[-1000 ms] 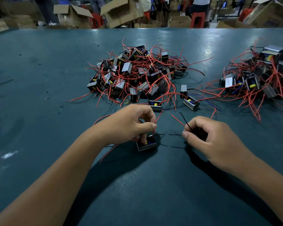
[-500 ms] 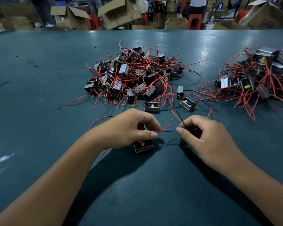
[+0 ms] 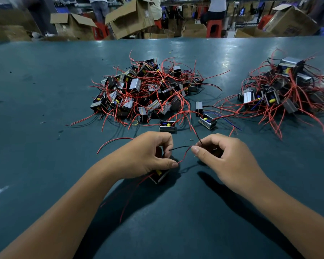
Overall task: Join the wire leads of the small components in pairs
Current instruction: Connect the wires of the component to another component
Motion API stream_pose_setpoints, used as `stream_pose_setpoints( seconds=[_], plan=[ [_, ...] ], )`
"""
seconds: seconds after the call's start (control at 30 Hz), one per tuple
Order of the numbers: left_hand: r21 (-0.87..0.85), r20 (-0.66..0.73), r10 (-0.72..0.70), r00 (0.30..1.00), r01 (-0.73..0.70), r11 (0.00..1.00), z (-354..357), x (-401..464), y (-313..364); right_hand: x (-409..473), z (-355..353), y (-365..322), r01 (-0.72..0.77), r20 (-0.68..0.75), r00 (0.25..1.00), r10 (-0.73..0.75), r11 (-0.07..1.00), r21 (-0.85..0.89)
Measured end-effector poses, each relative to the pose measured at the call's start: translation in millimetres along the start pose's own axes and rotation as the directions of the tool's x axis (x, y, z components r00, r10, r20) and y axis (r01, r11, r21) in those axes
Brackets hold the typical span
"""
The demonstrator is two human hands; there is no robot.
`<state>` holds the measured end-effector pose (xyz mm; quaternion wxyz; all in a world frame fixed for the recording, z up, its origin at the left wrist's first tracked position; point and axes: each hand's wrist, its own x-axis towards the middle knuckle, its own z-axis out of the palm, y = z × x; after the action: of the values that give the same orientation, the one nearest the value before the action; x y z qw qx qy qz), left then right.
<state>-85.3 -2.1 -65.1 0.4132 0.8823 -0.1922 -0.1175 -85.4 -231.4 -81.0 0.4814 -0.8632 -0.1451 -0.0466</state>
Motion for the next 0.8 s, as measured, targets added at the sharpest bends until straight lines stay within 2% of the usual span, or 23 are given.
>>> stream_pose_setpoints(
  seconds=[0.27, 0.37, 0.57, 0.8],
  plan=[
    [-0.145, 0.010, 0.032, 0.999, -0.030, 0.989, 5, 3, 0, 4, 8, -1, -0.037, -0.083, 0.996, 0.032, 0.997, -0.061],
    [-0.222, -0.006, 0.001, 1.000, -0.003, 0.975, 6, 4, -4, 3, 8, -1, -0.047, -0.084, 0.996, 0.043, 0.998, -0.046],
    [-0.323, 0.052, 0.008, 0.999, 0.009, 0.946, 5, 6, -5, 1, 11, -5, -0.036, -0.071, 0.997, 0.035, 0.999, -0.016],
    [-0.242, -0.026, -0.034, 0.999, 0.026, 0.970, 8, 8, -4, 1, 11, -3, -0.057, -0.100, 0.993, 0.055, 0.998, -0.019]
  ],
)
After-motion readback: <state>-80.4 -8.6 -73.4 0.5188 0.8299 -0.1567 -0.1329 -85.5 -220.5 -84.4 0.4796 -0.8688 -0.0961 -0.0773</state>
